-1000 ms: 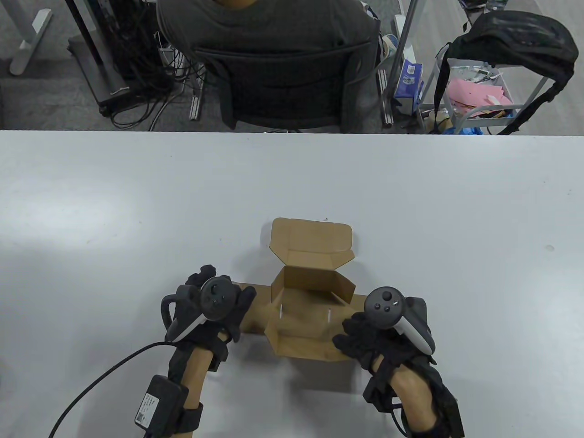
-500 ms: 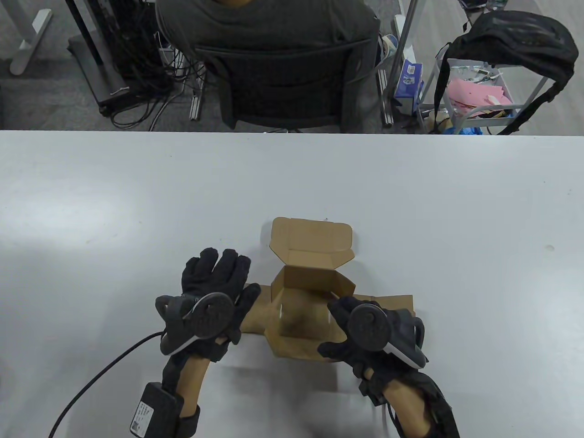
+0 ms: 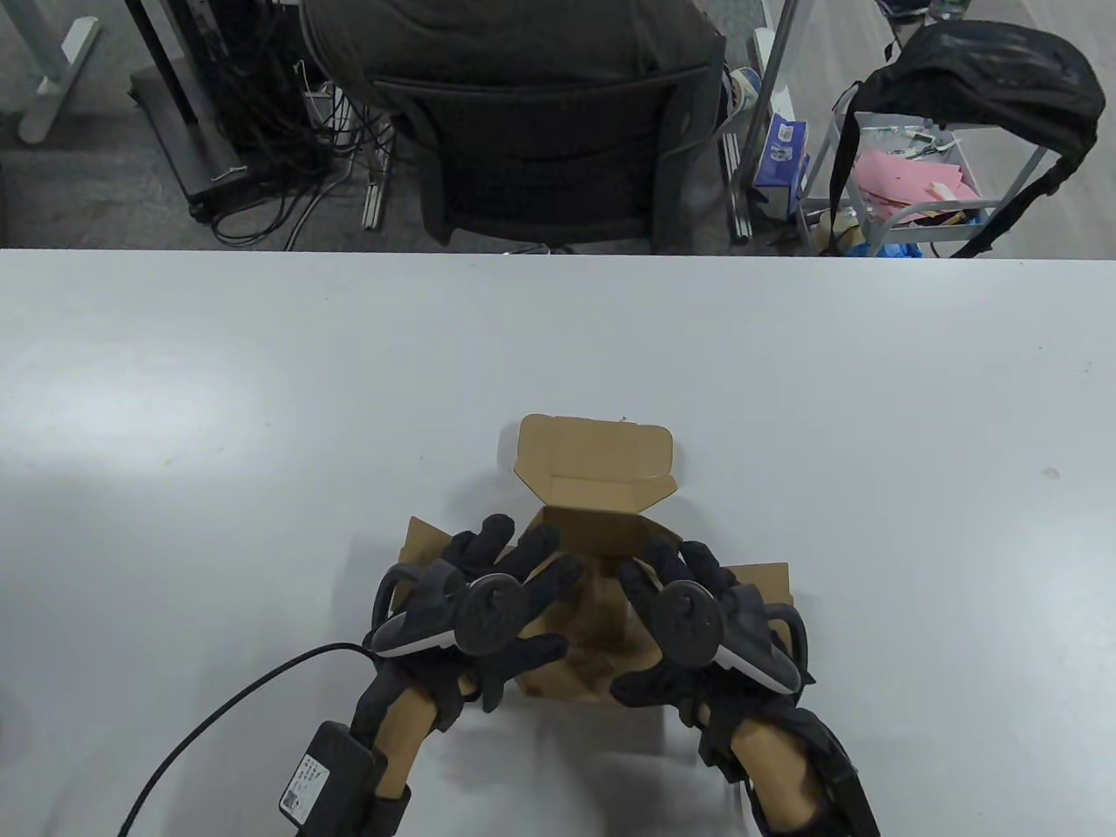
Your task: Fully disassemble small mailer box
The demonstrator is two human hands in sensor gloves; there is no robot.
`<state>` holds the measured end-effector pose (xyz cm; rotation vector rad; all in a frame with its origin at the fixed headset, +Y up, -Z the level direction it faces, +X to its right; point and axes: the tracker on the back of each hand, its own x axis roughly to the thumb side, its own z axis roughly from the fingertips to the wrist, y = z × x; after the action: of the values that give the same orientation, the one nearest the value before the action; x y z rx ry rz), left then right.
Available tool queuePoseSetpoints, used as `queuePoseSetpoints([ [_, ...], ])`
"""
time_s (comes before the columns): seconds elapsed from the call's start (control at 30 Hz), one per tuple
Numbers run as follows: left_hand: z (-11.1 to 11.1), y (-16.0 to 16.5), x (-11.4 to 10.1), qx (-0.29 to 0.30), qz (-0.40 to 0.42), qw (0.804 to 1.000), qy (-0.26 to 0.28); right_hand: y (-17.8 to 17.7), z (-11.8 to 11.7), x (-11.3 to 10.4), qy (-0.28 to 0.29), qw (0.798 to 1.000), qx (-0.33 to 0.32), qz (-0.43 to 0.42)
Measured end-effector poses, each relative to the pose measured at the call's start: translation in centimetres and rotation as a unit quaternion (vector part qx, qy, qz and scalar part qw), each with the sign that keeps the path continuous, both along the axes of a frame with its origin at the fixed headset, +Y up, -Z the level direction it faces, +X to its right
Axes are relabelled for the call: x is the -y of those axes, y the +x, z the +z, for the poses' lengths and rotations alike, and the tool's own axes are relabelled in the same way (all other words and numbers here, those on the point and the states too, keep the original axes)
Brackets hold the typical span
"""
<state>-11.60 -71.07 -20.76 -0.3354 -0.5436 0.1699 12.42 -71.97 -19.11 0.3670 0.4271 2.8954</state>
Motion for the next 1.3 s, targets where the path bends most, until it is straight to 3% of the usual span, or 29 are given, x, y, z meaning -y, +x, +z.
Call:
queuePoseSetpoints([
  [0.07,-0.1,-0.2,0.7,-0.017,-0.03,0.996,-0.084,0.3,-0.5,0.7,-0.024,1.0,-0.001,0.01],
  [0.1,-0.1,-0.3,1.0,-0.019,-0.046,0.994,-0.099,0.5,-0.8,1.1,-0.038,0.999,-0.004,0.012],
  [0.43,-1.5,0.0,3.4,-0.02,-0.144,0.986,-0.085,1.0,-3.0,3.4,-0.085,0.995,0.008,0.05],
  [0.6,-2.5,-0.2,4.7,-0.031,-0.137,0.981,-0.133,1.0,-3.6,4.2,-0.107,0.992,0.018,0.063],
  [0.93,-4.2,-0.1,4.5,-0.044,-0.146,0.982,-0.113,1.3,-4.7,4.8,-0.137,0.988,0.02,0.061],
  [1.3,-4.2,0.0,4.5,-0.055,-0.131,0.983,-0.114,1.1,-4.8,4.7,-0.144,0.986,0.027,0.084],
])
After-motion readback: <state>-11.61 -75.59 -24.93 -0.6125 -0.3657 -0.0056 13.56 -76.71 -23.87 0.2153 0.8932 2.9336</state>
